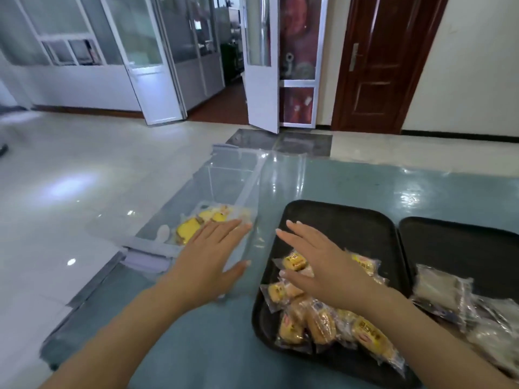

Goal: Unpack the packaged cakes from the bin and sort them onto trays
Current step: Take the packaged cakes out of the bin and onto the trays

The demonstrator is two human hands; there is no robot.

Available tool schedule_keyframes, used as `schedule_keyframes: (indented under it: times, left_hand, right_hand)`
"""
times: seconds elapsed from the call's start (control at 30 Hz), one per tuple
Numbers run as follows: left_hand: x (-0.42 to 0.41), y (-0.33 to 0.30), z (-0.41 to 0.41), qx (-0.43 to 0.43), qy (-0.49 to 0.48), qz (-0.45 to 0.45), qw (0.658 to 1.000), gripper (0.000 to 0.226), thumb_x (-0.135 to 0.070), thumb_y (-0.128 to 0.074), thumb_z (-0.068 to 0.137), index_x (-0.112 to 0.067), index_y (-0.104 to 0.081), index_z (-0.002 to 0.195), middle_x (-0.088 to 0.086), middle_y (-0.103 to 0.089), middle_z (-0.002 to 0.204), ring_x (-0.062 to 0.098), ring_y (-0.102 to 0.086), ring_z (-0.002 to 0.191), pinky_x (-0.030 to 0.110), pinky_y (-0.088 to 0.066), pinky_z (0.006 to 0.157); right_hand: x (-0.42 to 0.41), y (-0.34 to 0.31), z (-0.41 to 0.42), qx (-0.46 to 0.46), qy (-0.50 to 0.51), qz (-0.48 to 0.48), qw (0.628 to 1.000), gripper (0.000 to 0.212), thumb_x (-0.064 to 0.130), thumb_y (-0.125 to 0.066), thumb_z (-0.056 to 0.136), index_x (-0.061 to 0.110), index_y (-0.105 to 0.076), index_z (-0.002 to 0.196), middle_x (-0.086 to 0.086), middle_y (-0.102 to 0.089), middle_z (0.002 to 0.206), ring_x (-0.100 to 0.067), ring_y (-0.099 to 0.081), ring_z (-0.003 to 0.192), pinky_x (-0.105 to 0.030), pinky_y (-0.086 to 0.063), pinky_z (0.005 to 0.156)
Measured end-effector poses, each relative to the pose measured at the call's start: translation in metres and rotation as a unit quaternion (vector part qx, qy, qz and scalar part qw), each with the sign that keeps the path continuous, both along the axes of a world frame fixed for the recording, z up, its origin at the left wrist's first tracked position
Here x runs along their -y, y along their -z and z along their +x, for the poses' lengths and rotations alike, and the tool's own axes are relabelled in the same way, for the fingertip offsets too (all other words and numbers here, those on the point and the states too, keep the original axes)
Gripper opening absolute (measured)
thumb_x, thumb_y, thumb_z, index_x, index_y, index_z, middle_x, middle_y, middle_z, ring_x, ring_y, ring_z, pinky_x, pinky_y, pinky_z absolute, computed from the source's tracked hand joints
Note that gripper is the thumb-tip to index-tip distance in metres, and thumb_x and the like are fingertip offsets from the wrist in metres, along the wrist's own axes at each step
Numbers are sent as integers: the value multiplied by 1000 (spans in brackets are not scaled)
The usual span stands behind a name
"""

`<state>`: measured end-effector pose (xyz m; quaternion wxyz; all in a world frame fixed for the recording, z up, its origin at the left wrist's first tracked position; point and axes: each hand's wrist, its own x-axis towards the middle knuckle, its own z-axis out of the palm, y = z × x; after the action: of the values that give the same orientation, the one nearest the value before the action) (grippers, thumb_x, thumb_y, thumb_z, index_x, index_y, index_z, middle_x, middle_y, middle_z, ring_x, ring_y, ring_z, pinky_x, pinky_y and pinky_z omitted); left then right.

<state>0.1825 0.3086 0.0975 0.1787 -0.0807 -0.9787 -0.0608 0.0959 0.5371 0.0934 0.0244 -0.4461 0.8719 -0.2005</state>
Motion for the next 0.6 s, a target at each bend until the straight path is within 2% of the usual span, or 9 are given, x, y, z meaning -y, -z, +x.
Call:
schedule_keyframes:
  times: [0.17,0.3,0.4,0.53,0.6]
  left_hand:
    - [42,-6,9,23,-33,1,999,59,-50,-45,84,-22,-48,136,-1,-54,136,18,-48,122,31,-28,105]
    - [72,-10,5,20,-38,8,999,58,-50,-48,84,-20,-49,134,0,-55,133,18,-51,117,38,-45,99]
    - [97,-7,-5,24,-56,19,998,60,-51,-49,84,-20,-49,135,0,-55,133,22,-55,115,40,-48,95]
    - [140,-1,-24,52,-83,2,995,64,-56,-46,82,-21,-49,135,1,-56,133,22,-56,114,32,-42,97]
    - [168,5,-37,85,-96,-5,992,74,-65,-43,79,-22,-47,138,2,-53,137,25,-54,119,36,-41,98]
  right_hand:
    - [39,-2,-26,-5,-34,6,999,70,52,-49,93,39,-10,150,13,-5,159,-5,2,145,-23,-2,116]
    - [67,-2,-51,-18,-57,-5,998,69,49,-52,94,34,-15,151,10,-9,159,-5,-2,145,-17,0,112]
    - [93,-4,-67,-9,-68,-13,998,69,48,-53,93,34,-17,150,9,-12,158,-6,-5,145,-15,0,110]
    - [139,-2,-90,18,-73,-4,997,70,48,-52,93,35,-15,151,9,-9,159,-8,-4,146,-23,-6,115]
    - [167,-1,-101,28,-67,-4,997,69,49,-52,94,35,-15,151,8,-8,160,-10,-4,146,-28,-9,117]
